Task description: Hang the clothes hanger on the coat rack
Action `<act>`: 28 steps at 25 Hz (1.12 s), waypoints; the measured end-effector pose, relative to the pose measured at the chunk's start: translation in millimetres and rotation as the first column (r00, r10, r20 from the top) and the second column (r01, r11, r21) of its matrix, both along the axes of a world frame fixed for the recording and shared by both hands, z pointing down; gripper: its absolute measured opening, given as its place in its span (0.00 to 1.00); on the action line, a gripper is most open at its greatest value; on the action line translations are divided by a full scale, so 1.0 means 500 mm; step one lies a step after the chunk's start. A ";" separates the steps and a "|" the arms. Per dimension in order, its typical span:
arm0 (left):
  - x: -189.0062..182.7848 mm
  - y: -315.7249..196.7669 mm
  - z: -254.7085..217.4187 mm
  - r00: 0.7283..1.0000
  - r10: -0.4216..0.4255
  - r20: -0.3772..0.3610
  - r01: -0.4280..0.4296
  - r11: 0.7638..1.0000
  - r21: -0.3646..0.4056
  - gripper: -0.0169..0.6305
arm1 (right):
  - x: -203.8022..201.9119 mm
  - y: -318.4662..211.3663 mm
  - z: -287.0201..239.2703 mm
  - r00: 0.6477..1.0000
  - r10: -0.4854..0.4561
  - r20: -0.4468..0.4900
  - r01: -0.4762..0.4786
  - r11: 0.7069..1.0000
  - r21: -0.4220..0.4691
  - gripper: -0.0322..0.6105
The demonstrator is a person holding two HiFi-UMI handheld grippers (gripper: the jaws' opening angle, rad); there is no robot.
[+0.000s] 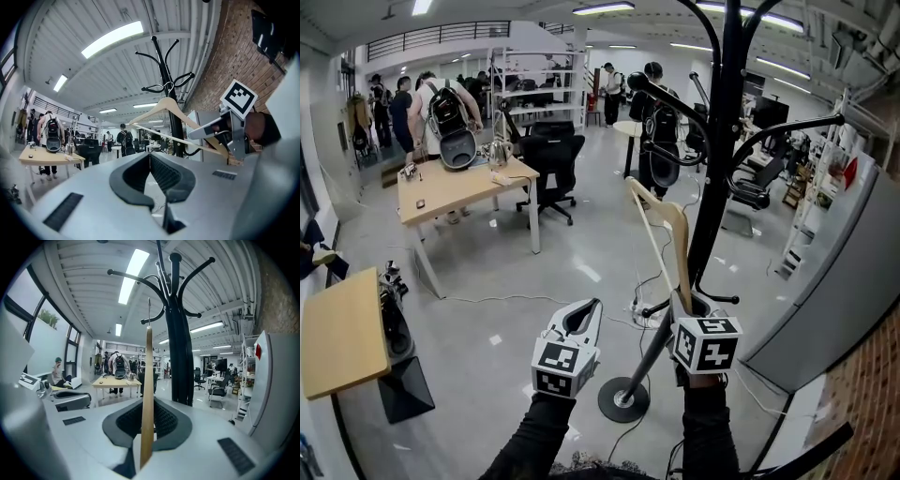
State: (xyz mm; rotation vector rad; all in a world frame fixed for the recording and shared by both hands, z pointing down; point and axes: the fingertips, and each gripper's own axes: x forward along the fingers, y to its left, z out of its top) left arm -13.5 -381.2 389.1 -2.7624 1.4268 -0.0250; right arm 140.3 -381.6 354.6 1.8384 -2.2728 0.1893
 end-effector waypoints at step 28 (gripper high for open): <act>-0.036 -0.084 -0.004 0.999 -0.023 0.028 0.023 1.000 0.000 0.04 | -0.015 -0.152 -0.014 0.998 0.026 0.052 -0.024 0.999 -0.044 0.11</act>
